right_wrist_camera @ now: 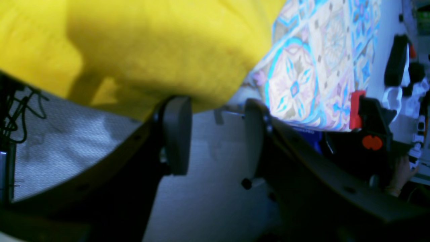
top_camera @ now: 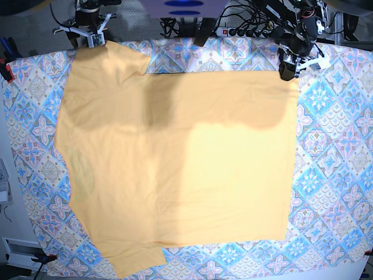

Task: Fold the T-shirt properly
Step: 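Hold the shoulder edge with both grippers and tug it taut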

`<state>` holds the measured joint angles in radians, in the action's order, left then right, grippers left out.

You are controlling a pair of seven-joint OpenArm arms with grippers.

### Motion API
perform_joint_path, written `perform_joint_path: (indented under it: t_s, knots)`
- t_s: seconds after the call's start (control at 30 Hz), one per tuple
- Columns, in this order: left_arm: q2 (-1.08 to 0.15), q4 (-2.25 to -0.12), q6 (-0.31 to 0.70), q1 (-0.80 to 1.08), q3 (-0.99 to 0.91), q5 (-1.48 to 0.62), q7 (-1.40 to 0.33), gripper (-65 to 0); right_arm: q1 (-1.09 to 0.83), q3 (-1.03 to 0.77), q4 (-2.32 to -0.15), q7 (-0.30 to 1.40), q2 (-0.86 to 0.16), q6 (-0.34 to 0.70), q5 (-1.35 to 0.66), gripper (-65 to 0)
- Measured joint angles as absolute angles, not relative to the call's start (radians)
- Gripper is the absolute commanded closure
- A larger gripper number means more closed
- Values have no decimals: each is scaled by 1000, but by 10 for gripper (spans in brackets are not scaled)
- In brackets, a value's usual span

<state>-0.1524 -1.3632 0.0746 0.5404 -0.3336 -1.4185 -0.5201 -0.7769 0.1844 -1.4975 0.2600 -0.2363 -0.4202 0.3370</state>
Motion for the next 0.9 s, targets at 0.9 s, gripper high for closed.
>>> perform_joint_path:
  t_s: [0.9]
  knots:
    - [-152, -1362, 72, 538, -334, -1418, -520, 0, -767, 286, -1443, 259, -238, -420, 340, -253]
